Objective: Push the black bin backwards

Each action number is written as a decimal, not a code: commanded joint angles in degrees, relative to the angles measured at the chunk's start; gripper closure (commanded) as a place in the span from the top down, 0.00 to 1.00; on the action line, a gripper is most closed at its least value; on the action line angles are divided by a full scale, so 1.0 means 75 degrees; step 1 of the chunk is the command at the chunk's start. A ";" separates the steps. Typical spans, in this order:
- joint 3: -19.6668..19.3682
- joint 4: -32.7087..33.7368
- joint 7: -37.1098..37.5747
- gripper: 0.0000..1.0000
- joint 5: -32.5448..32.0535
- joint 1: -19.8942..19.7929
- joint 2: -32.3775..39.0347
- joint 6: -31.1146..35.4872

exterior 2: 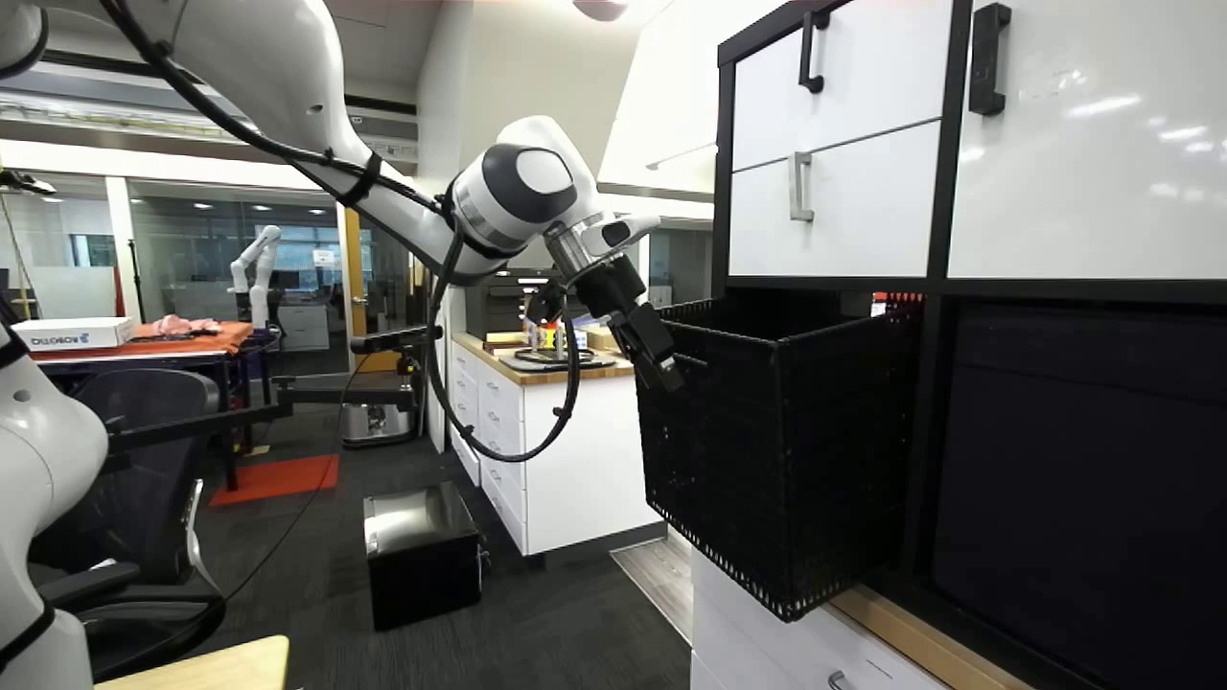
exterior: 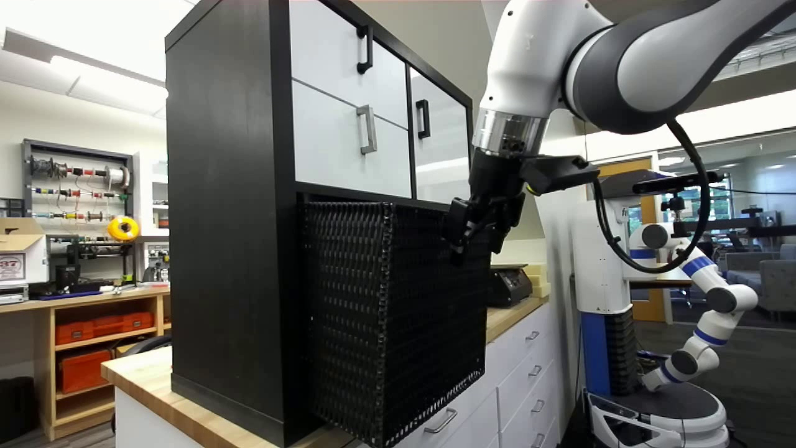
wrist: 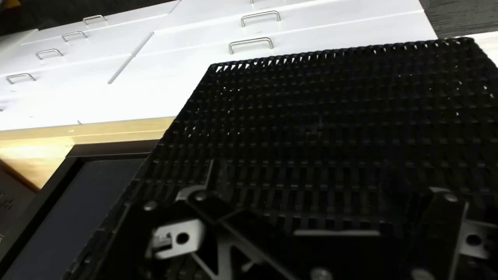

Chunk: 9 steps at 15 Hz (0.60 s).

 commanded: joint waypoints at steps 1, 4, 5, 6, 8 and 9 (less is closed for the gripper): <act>-0.0149 0.0115 0.0461 1.00 -0.0125 -0.0037 0.0520 0.0706; -0.0333 0.0268 0.0458 1.00 -0.0084 0.0007 0.1017 0.1389; -0.0386 0.0362 0.0485 1.00 -0.0143 0.0016 0.1172 0.1569; -0.0449 0.0513 0.0455 1.00 -0.0192 0.0031 0.1349 0.1737; -0.0561 0.0844 0.0438 1.00 -0.0284 0.0069 0.1648 0.1998; -0.0618 0.1041 0.0410 1.00 -0.0343 0.0097 0.1790 0.2087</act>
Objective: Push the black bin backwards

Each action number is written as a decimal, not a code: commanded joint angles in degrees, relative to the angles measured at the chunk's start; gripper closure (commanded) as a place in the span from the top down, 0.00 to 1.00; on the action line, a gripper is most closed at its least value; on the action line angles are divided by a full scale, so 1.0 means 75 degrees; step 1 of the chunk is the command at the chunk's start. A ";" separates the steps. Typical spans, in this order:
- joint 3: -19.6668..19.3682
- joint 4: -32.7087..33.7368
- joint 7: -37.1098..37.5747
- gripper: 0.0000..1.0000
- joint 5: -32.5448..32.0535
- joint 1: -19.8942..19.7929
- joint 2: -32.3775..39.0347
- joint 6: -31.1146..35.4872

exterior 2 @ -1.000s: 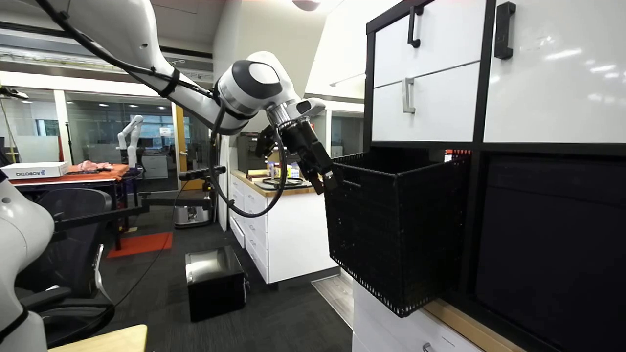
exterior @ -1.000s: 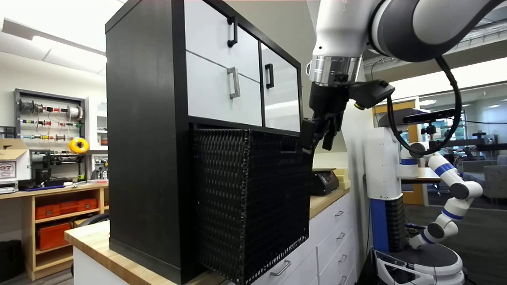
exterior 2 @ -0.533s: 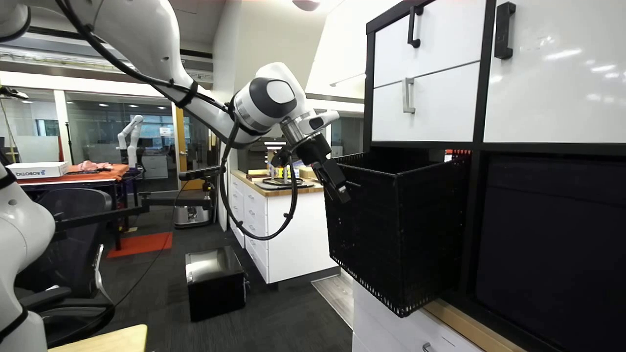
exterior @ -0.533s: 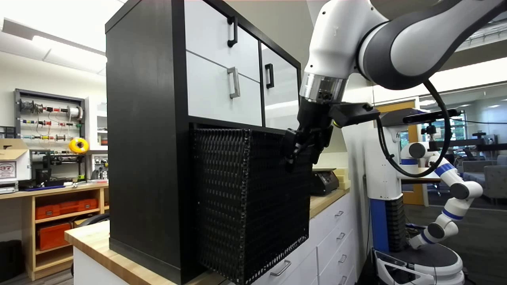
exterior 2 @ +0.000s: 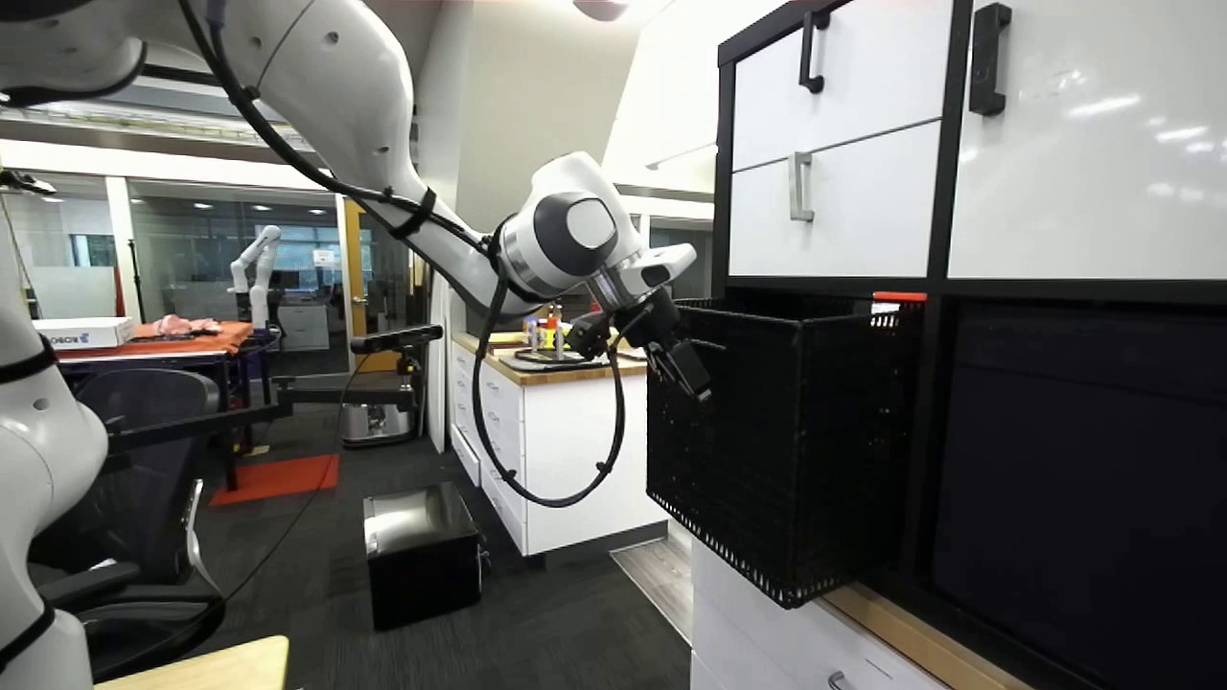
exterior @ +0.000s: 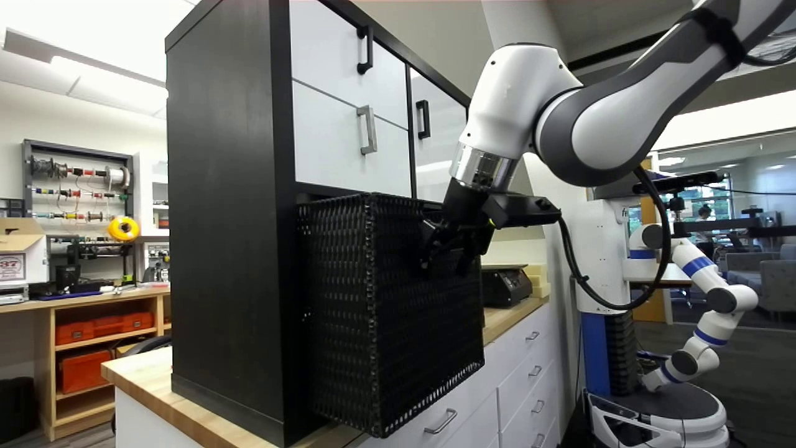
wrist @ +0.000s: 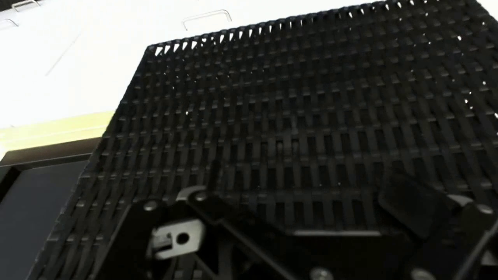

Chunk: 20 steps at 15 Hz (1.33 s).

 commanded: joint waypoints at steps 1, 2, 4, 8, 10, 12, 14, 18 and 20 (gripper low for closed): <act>-0.0087 0.0859 0.0168 1.00 -0.0397 -0.0072 0.0729 0.0407; -0.0105 0.1067 0.0160 1.00 -0.0473 -0.0067 0.0890 0.0419; -0.0137 0.1491 0.0129 1.00 -0.0578 -0.0046 0.1227 0.0463; -0.0202 0.2276 0.0038 1.00 -0.0796 -0.0010 0.1880 0.0463; -0.0232 0.2642 -0.0018 1.00 -0.0917 -0.0001 0.2156 0.0462; -0.0259 0.2967 -0.0088 1.00 -0.1049 0.0007 0.2406 0.0453; -0.0276 0.3217 -0.0128 1.00 -0.1155 0.0012 0.2587 0.0443; -0.0645 0.3212 -0.0776 1.00 -0.0314 0.0499 0.2507 0.0157; -0.0491 0.2891 -0.1513 1.00 0.0780 0.0602 0.2193 -0.0384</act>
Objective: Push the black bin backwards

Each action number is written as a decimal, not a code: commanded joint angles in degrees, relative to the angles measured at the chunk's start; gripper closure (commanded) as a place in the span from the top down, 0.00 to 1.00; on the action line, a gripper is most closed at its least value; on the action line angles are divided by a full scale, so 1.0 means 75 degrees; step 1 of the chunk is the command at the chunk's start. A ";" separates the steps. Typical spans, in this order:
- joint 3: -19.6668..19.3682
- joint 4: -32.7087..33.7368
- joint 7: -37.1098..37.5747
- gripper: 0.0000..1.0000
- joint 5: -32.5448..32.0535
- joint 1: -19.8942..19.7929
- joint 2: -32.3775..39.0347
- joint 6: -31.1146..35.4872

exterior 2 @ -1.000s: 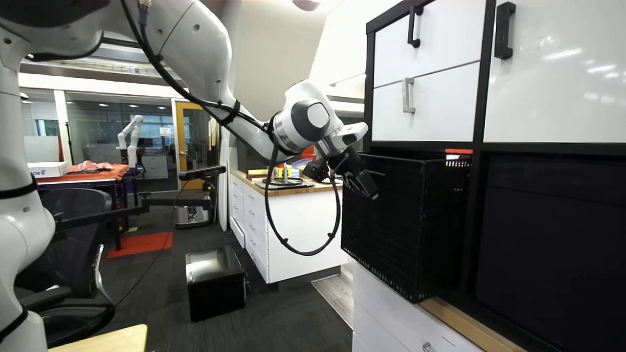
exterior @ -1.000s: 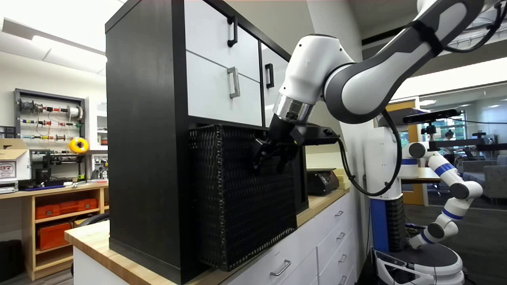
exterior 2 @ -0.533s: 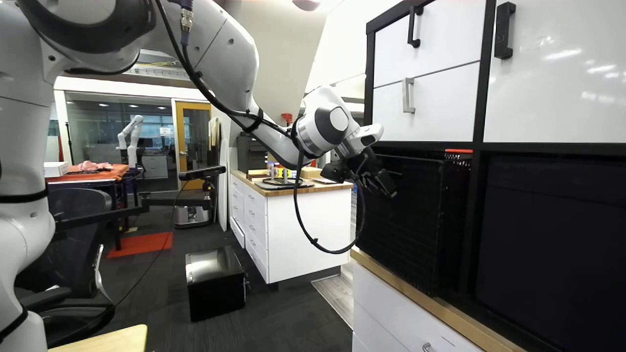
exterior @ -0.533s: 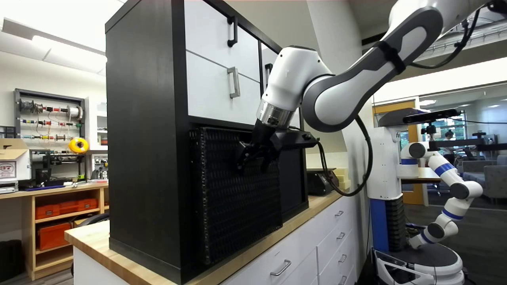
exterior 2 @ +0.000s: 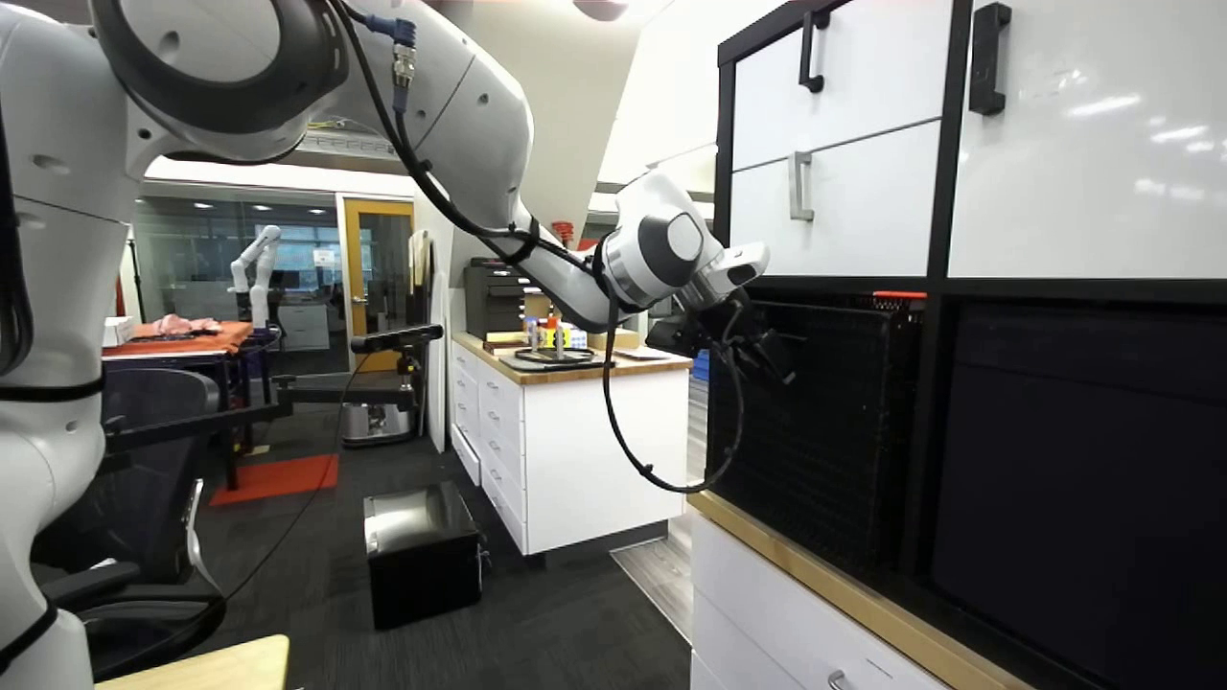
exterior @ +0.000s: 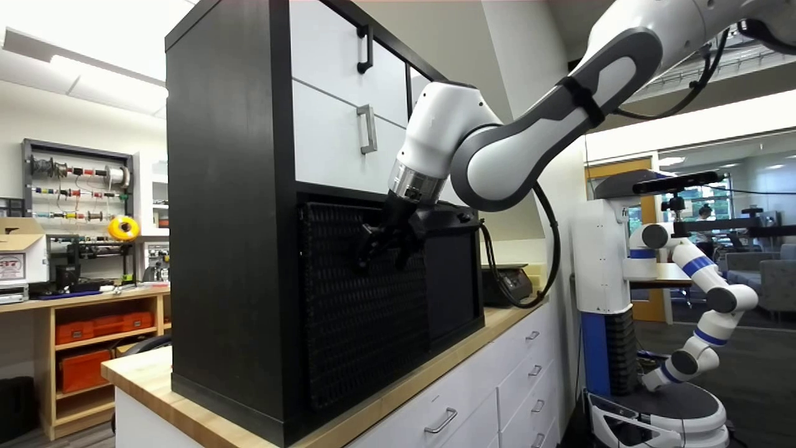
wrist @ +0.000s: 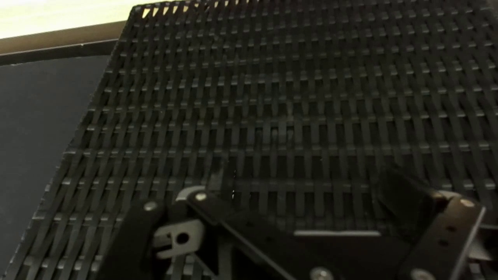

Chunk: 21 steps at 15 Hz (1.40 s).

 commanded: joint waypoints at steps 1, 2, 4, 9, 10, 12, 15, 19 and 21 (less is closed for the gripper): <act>-0.0108 -0.0299 -0.1214 1.00 0.1569 0.0481 -0.0486 -0.0910; -0.0126 -0.0340 -0.1446 1.00 0.1864 0.0600 -0.0629 -0.1241; -0.0180 -0.0266 -0.1667 1.00 0.2134 0.0833 -0.0813 -0.1913; -0.0062 -0.0083 -0.1987 1.00 0.2430 0.1082 -0.1288 -0.3280; -0.0027 -0.0044 -0.2087 1.00 0.2568 0.1096 -0.1369 -0.3573; 0.0041 0.0010 -0.2234 1.00 0.2859 0.1111 -0.1502 -0.4228; 0.0112 0.0080 -0.2343 1.00 0.3221 0.1126 -0.1652 -0.5111; 0.0173 0.0019 -0.2303 1.00 0.3359 0.1144 -0.1888 -0.5795; 0.0170 0.0067 -0.2214 1.00 0.3200 0.1136 -0.1673 -0.5481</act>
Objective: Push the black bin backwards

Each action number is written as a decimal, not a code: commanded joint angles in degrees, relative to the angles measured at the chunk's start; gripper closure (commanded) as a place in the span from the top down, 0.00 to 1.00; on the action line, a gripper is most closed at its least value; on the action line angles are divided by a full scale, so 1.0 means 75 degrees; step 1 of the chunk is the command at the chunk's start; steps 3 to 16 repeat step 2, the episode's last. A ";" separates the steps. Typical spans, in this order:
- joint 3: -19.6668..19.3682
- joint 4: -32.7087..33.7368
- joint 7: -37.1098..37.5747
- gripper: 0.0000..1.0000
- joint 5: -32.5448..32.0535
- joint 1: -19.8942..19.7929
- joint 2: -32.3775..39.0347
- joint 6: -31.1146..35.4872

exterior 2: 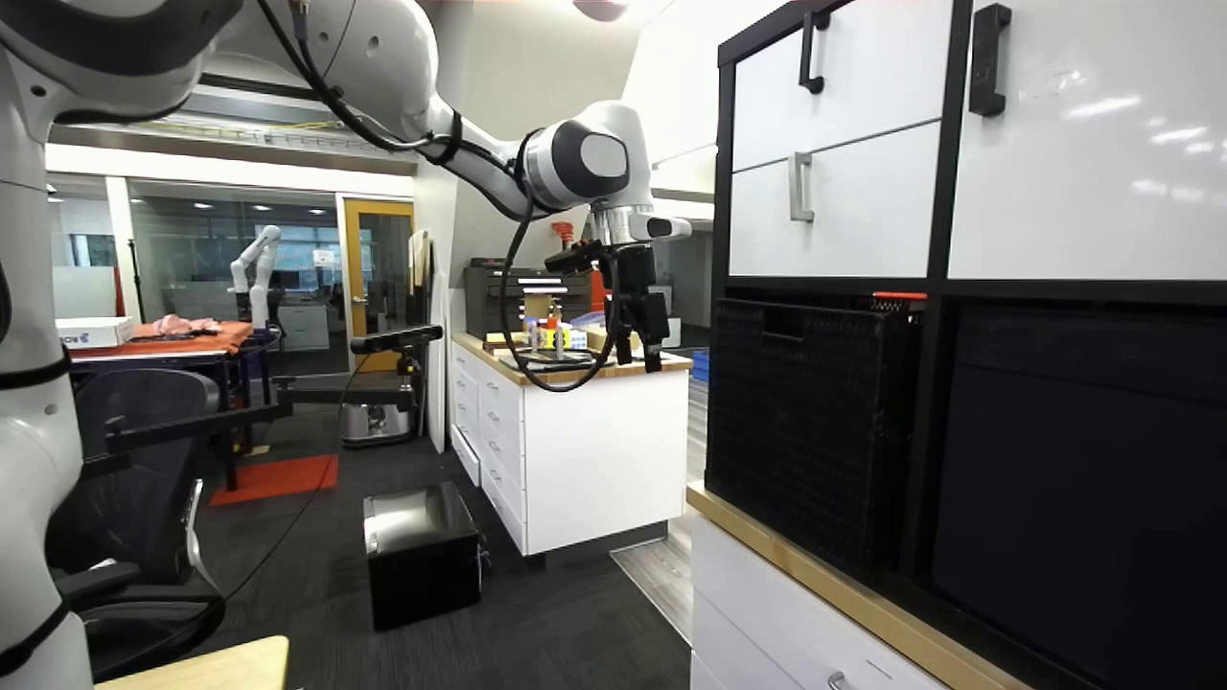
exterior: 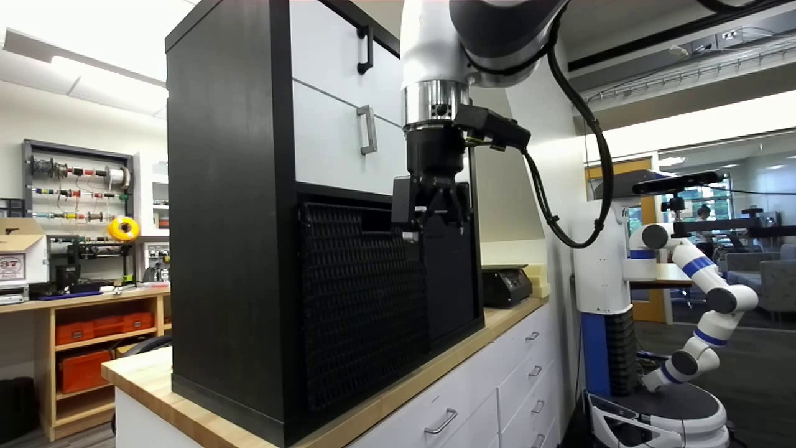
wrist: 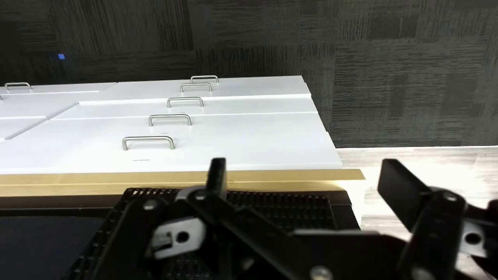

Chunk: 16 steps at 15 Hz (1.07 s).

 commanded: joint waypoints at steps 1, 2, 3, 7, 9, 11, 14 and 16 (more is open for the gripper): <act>-0.0010 0.0022 -0.0002 1.00 0.0006 0.0020 -0.0025 -0.0075; -0.0007 0.0022 -0.0002 1.00 0.0007 0.0019 -0.0039 -0.0100; -0.0007 0.0022 -0.0002 1.00 0.0007 0.0019 -0.0039 -0.0100; -0.0007 0.0022 -0.0002 1.00 0.0007 0.0019 -0.0039 -0.0100; -0.0007 0.0022 -0.0002 1.00 0.0007 0.0019 -0.0039 -0.0100; -0.0007 0.0022 -0.0002 1.00 0.0007 0.0019 -0.0039 -0.0100; -0.0007 0.0022 -0.0002 1.00 0.0007 0.0019 -0.0039 -0.0100; -0.0007 0.0022 -0.0002 1.00 0.0007 0.0019 -0.0039 -0.0100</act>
